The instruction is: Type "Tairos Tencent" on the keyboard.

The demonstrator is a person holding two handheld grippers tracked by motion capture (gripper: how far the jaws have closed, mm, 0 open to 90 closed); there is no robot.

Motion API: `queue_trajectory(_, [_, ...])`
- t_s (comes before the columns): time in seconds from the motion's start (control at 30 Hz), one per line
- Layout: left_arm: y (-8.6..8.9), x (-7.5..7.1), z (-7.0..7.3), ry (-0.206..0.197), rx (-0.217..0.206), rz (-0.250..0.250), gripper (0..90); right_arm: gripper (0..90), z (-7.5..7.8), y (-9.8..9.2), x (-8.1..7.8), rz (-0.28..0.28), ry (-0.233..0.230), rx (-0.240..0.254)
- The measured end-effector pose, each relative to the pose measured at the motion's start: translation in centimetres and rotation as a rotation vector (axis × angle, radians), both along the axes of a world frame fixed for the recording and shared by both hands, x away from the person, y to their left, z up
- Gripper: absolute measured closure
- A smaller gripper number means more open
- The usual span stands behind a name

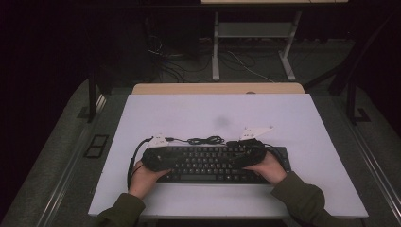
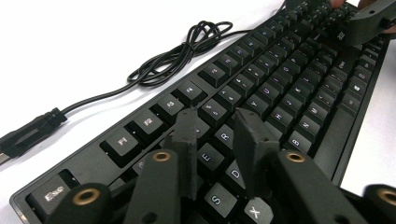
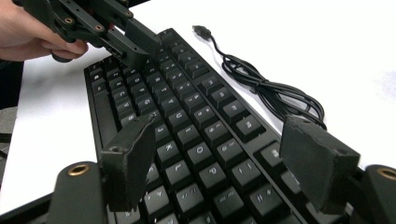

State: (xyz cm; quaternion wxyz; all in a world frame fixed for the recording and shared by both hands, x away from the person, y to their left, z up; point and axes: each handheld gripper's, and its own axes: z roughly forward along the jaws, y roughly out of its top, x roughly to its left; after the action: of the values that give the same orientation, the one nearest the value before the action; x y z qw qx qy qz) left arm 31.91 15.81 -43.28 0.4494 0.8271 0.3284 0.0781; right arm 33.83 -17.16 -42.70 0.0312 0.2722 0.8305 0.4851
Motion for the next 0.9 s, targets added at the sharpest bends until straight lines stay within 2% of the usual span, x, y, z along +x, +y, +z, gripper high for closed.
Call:
queue_trajectory(0.33, [-0.33,0.21,-0.12,0.013,0.021,-0.019,88.6,25.8,-0.23,1.04,0.22,0.003,-0.008,-0.001])
queue_trajectory(0.67, [-0.57,0.35,-0.32,0.022,0.045,-0.025,89.2,25.6,-0.15,0.99,0.18,0.003,-0.010,-0.001])
queue_trajectory(0.9, [-0.60,0.36,-0.43,0.025,0.042,-0.026,89.1,25.6,-0.18,1.07,0.14,0.004,-0.012,-0.003])
